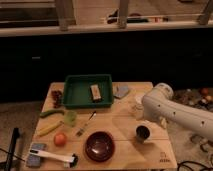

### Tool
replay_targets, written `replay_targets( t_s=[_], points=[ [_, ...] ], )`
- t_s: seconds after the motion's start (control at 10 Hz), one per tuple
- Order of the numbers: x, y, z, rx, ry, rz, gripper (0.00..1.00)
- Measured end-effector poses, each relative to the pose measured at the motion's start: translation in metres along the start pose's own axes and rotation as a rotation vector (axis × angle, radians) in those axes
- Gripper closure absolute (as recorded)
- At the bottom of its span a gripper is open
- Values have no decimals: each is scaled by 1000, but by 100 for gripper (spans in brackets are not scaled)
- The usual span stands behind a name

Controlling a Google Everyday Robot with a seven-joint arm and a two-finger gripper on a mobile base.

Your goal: Stack cups on top of each other

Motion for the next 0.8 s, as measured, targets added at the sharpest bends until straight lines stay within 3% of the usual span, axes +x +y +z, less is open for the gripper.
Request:
replay_targets(
  t_s=[0.1,0.8],
  points=[
    [0,-1,1,0,0,-17,20],
    [-24,-18,-6,118,-91,-135,20]
  ],
)
